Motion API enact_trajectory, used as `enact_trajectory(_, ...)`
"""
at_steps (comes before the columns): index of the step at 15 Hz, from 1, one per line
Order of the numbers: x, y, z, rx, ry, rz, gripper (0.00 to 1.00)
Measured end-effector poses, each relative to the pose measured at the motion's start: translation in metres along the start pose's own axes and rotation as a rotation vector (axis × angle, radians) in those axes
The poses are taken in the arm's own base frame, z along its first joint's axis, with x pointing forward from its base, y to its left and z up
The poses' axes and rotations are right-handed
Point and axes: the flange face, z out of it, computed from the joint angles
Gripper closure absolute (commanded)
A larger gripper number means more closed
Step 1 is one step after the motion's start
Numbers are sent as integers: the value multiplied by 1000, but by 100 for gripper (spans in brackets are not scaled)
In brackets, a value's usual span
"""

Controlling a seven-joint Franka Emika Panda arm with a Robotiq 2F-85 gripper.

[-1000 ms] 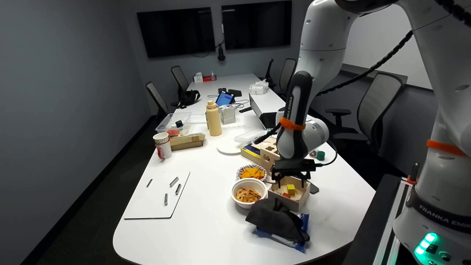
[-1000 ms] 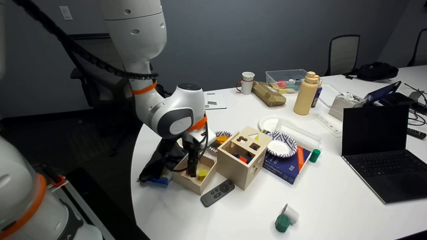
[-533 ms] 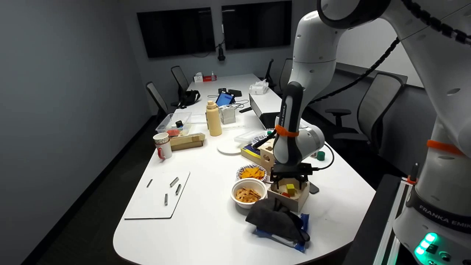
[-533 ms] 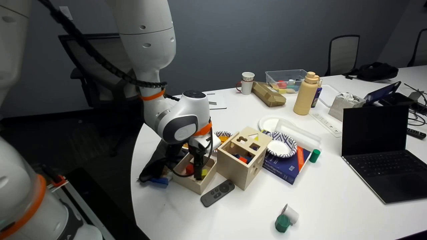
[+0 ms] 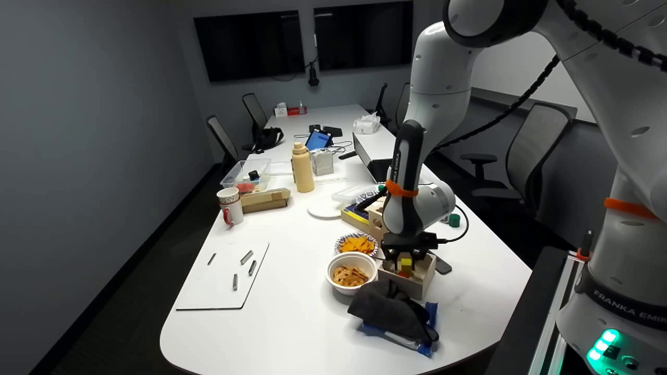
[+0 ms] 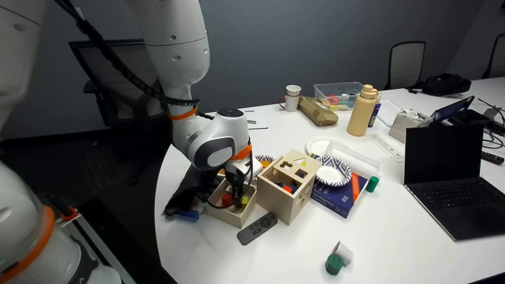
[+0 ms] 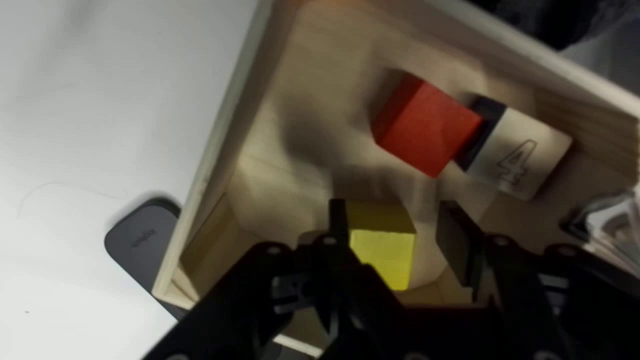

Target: Pick up the yellow block from the box and put it in the wooden object

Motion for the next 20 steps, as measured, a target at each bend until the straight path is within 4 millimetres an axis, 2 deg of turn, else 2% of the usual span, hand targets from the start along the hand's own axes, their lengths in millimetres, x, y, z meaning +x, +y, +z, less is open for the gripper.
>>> enact_trajectory(1,0,-2,-1,4,6,-3,89)
enact_trajectory(8,-3,-4,-2,-20,33,-26,90)
enact_trajectory(11,-4,-4,-8,-58,22,-42,90)
enact_trajectory(14,3,-7,-31,-89,11,-72,90)
enact_trajectory(20,29,-14,-99,-112,-7,-197,90)
